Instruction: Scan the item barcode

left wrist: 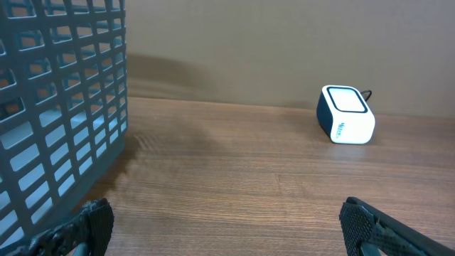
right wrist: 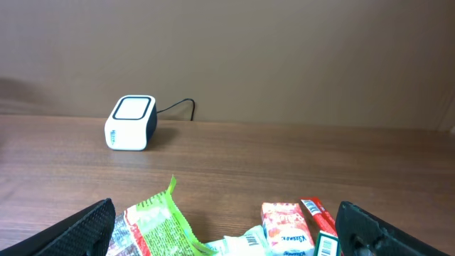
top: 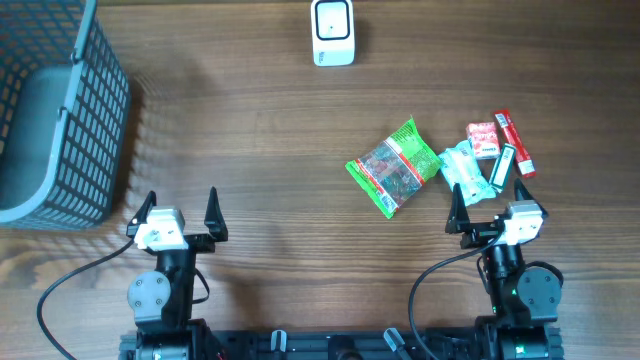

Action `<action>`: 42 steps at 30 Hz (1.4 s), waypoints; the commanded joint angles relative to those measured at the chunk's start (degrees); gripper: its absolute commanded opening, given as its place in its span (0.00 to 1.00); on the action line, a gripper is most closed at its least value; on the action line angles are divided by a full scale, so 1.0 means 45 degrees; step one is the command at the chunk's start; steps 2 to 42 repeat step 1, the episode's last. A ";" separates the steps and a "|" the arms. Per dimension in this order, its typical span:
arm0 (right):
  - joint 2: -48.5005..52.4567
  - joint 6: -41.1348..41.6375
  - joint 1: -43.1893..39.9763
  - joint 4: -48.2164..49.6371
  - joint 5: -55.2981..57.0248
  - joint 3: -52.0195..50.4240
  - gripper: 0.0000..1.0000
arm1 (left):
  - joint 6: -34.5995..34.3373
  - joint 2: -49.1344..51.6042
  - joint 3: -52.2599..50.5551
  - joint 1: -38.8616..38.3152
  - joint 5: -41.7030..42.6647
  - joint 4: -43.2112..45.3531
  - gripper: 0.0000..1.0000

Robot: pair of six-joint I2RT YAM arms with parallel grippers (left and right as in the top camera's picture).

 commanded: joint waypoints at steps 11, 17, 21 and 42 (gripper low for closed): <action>-0.0078 -0.0151 -0.0053 0.0034 -0.0204 -0.0015 1.00 | 0.0204 -0.0087 -0.0005 0.0068 0.0389 -0.0097 1.00; -0.0078 -0.0151 -0.0053 0.0034 -0.0204 -0.0015 1.00 | 0.0204 -0.0087 -0.0005 0.0068 0.0389 -0.0097 1.00; -0.0078 -0.0151 -0.0053 0.0034 -0.0204 -0.0015 1.00 | 0.0204 -0.0087 -0.0005 0.0068 0.0389 -0.0097 1.00; -0.0078 -0.0151 -0.0053 0.0034 -0.0204 -0.0015 1.00 | 0.0204 -0.0087 -0.0005 0.0068 0.0389 -0.0097 1.00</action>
